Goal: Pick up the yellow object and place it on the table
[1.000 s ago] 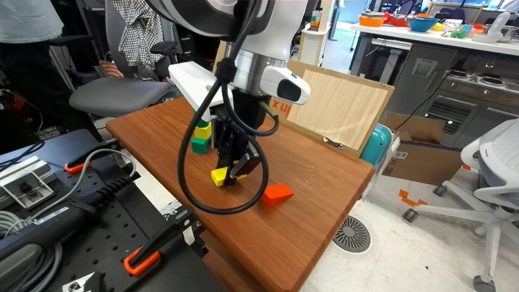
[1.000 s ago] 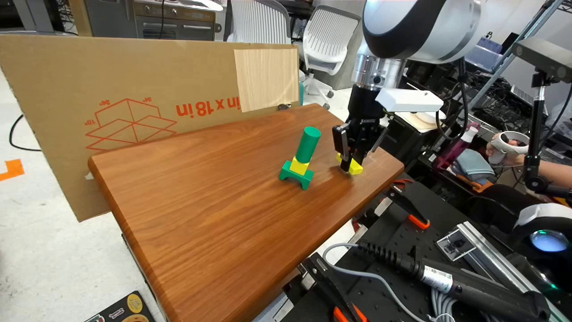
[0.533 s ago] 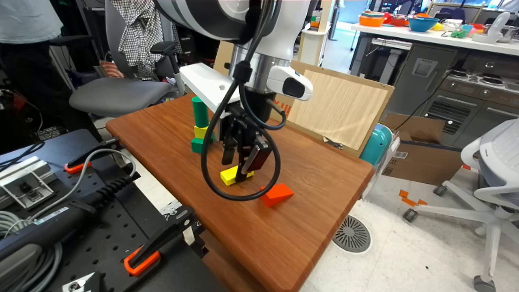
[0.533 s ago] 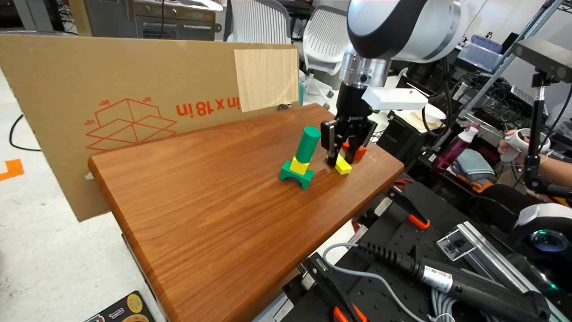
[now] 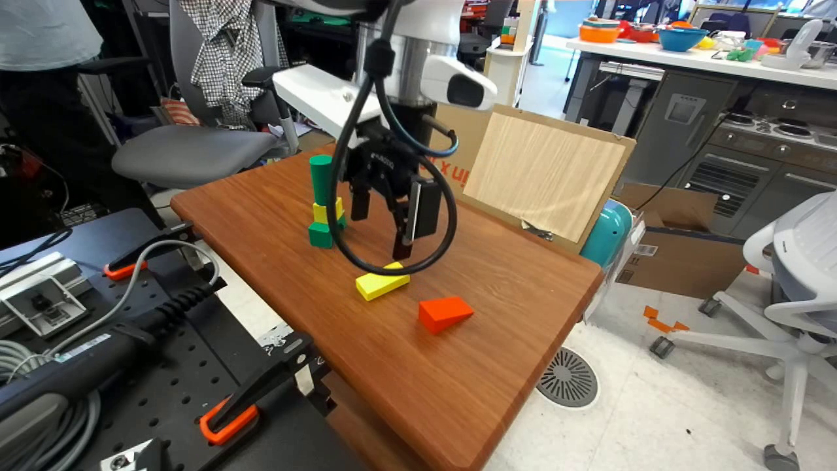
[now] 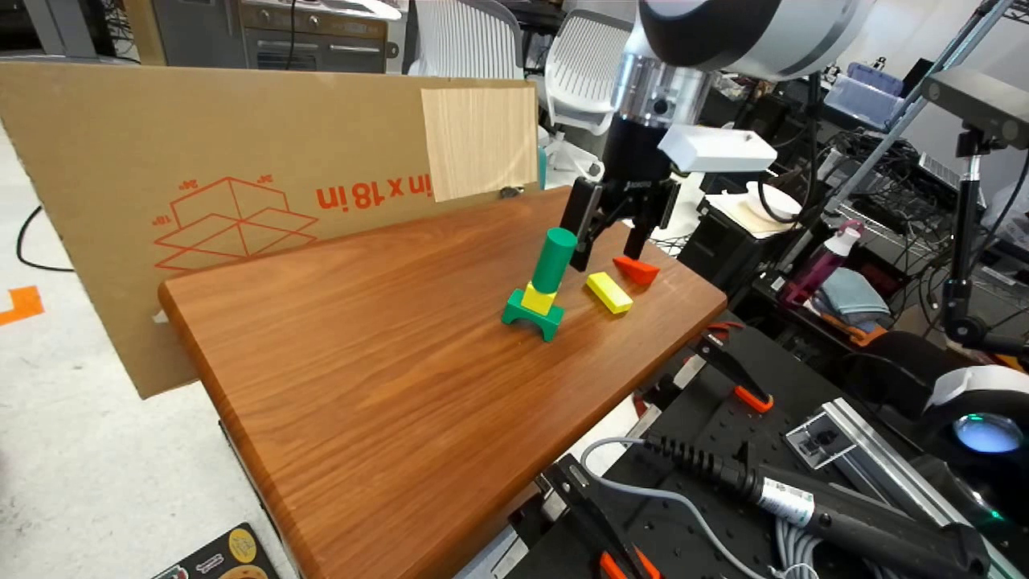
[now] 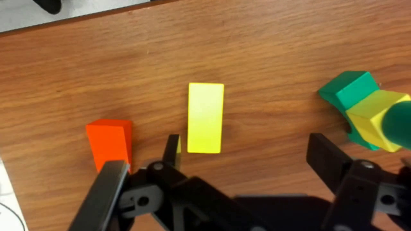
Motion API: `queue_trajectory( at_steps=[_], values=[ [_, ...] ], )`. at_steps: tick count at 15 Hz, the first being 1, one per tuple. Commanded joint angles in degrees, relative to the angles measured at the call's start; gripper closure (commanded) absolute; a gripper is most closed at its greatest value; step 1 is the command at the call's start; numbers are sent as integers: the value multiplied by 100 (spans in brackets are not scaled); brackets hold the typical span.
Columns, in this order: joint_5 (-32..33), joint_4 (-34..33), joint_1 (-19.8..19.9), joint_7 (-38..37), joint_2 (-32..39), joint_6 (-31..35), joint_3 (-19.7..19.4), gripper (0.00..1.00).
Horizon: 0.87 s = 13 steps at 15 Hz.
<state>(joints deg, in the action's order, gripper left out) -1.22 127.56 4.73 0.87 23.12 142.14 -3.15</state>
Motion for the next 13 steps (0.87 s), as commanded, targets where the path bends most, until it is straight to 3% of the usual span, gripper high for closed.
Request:
queue_trajectory(
  at_steps=[1,5,8,13],
  values=[
    [352,1060,-217,-7,-1363,397,-28,0],
    [758,1576,-362,-143,-2482,262,24,0],
    [645,1767,-411,9,-3006,138,172,0],
    [573,1614,-373,-17,-2809,166,200,0]
  ],
)
